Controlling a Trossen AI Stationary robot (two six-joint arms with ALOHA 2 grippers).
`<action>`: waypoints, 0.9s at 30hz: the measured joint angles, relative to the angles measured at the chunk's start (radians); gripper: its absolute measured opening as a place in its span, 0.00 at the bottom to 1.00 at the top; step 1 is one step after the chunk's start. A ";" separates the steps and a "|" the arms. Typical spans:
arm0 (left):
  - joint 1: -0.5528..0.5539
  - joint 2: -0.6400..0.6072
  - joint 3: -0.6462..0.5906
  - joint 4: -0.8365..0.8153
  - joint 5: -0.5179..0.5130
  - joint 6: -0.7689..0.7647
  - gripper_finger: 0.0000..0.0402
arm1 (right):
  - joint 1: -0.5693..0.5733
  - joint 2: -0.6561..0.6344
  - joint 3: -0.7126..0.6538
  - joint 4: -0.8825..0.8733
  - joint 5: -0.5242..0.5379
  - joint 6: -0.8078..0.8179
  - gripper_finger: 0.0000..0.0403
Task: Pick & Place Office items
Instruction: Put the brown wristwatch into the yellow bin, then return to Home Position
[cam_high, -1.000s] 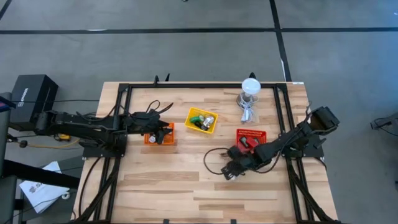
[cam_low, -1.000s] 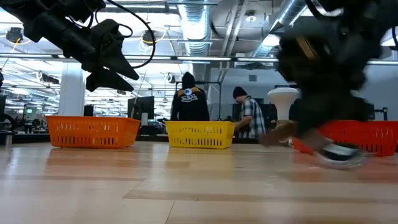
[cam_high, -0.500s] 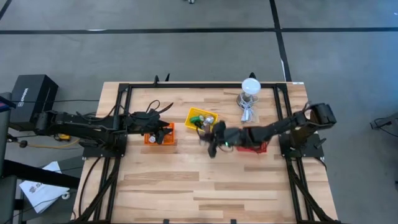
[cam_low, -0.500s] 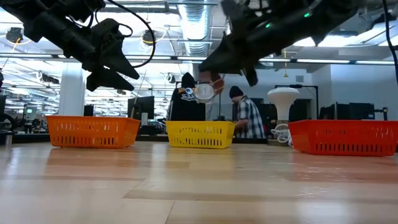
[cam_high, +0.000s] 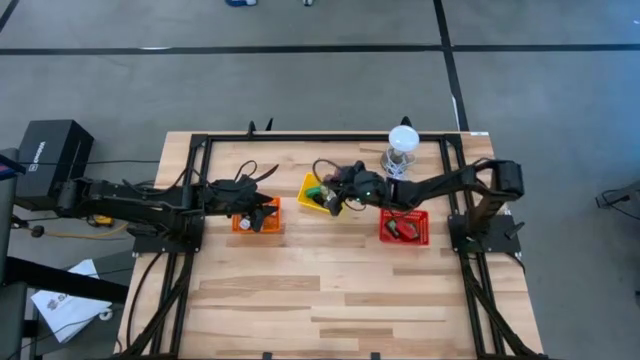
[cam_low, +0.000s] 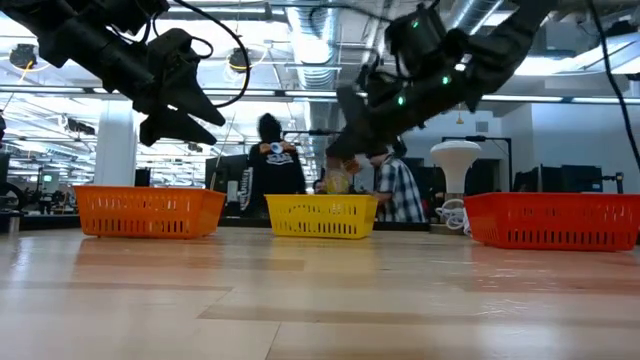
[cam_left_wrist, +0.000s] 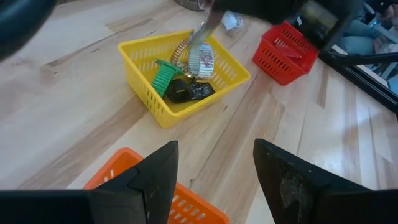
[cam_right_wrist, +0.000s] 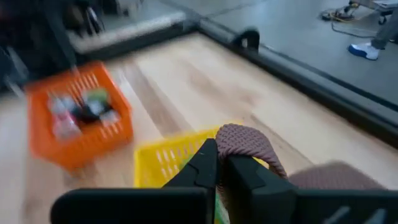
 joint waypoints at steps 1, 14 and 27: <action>0.000 0.000 0.000 0.001 -0.002 0.000 0.51 | -0.004 0.015 0.001 -0.003 -0.003 -0.022 0.01; 0.000 0.000 0.000 0.006 -0.004 0.000 0.51 | -0.008 0.189 0.224 -0.169 -0.006 -0.136 0.21; 0.000 0.000 0.000 0.007 -0.004 0.048 0.51 | -0.013 0.180 0.443 -0.632 -0.006 -0.136 0.44</action>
